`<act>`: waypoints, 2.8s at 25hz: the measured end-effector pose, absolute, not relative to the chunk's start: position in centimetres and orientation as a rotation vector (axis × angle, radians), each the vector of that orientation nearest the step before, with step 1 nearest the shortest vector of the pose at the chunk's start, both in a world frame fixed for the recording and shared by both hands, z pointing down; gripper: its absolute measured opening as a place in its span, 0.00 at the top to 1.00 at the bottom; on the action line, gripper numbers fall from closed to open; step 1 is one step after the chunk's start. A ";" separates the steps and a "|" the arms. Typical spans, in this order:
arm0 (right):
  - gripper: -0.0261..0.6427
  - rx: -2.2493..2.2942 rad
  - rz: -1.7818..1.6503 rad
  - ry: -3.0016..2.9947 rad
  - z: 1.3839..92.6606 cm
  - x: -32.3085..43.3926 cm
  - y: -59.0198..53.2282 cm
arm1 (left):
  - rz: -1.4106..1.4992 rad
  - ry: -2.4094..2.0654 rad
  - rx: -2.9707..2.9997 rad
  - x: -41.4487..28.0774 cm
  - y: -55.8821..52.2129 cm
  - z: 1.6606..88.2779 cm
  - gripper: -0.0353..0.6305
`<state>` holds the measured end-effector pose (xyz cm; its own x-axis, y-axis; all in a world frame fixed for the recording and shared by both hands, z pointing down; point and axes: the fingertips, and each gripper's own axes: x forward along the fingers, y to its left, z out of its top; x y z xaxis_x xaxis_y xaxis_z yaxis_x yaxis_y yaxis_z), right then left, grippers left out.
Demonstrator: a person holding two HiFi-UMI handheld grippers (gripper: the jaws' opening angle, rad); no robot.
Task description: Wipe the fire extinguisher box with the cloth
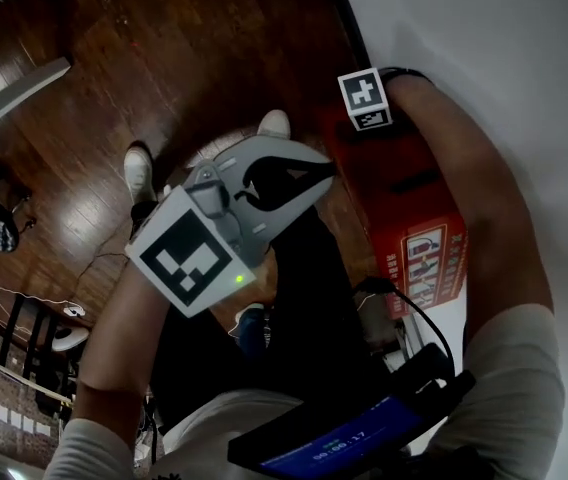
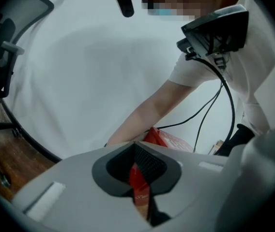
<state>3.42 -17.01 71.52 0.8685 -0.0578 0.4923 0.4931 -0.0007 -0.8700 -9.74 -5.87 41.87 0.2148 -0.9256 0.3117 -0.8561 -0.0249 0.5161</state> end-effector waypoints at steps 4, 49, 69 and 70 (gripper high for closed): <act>0.82 -1.508 -0.485 -0.345 75.9 3.5 -17.8 | -0.180 -1.644 1.844 -9.8 -5.8 43.7 0.95; 0.82 -0.679 -0.812 -1.258 55.8 -16.2 -18.6 | -0.021 -1.505 2.284 -8.1 5.5 30.6 0.95; 0.82 -0.013 -0.086 -1.830 23.2 23.7 17.1 | 0.331 -0.820 2.861 13.2 24.7 12.7 0.95; 0.82 0.020 -0.071 -1.860 22.5 25.5 19.0 | 0.344 -0.819 2.882 14.4 26.1 12.1 0.95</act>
<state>25.50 18.98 22.49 -0.2866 -0.0504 0.9567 0.0224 0.9980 0.0593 14.37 26.06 12.10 0.8271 -0.5027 0.2513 -0.5314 -0.8451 0.0586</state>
